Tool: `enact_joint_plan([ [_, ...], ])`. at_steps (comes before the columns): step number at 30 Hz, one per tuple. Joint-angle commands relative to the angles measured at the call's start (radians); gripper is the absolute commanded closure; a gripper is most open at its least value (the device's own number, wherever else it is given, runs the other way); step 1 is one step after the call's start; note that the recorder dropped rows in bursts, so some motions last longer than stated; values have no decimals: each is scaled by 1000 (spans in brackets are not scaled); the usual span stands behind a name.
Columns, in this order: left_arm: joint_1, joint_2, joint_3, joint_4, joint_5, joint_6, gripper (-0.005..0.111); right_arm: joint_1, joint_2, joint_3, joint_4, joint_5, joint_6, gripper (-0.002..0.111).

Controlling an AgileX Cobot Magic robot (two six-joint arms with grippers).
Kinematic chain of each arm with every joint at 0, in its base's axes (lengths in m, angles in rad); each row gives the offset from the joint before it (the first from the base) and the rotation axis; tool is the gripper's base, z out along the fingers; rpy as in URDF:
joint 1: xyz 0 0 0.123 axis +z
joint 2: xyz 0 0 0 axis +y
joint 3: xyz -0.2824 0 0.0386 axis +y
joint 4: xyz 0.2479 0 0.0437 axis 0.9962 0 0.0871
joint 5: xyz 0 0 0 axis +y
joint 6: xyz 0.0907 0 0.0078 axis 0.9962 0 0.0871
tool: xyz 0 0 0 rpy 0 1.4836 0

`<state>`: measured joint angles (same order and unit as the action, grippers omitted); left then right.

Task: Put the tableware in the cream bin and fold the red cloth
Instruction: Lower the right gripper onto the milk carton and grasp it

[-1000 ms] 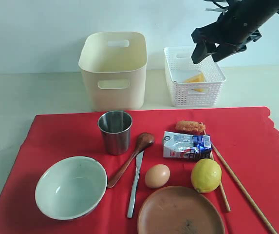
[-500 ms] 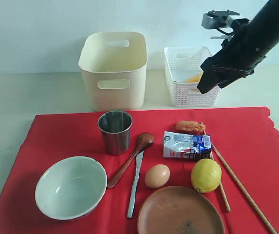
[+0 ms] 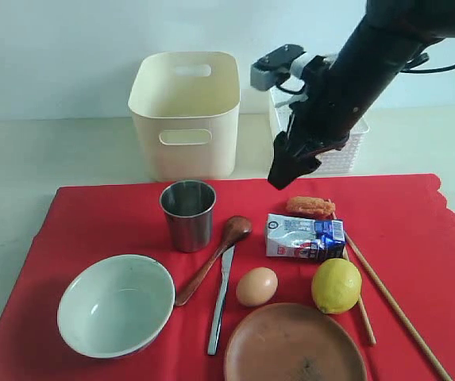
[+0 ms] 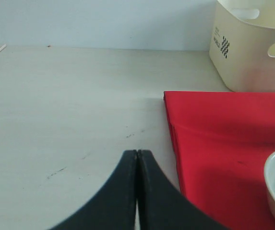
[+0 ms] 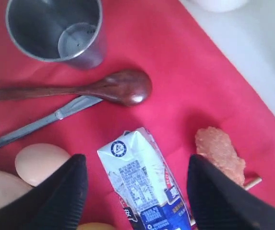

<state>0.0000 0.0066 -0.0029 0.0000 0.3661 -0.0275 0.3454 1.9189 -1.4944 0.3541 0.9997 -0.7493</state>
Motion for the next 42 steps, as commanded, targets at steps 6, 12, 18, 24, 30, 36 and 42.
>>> enact_joint_plan([
  [6,1,-7,3,0,-13,4,107,78,70,4,-182,20,40,33],
  [12,1,-7,3,0,-13,4,107,79,100,4,-233,3,40,31],
  [18,1,-7,3,0,-13,4,107,79,124,4,-283,-40,32,31],
  [24,1,-7,3,0,-13,4,107,79,158,4,-283,-46,-62,31],
  [30,1,-7,3,0,-13,4,107,79,194,4,-283,-49,-101,31],
  [36,1,-7,3,0,-13,4,107,79,205,4,-281,-34,-118,37],
  [42,1,-7,3,0,-13,4,107,79,205,2,-255,16,-132,37],
])
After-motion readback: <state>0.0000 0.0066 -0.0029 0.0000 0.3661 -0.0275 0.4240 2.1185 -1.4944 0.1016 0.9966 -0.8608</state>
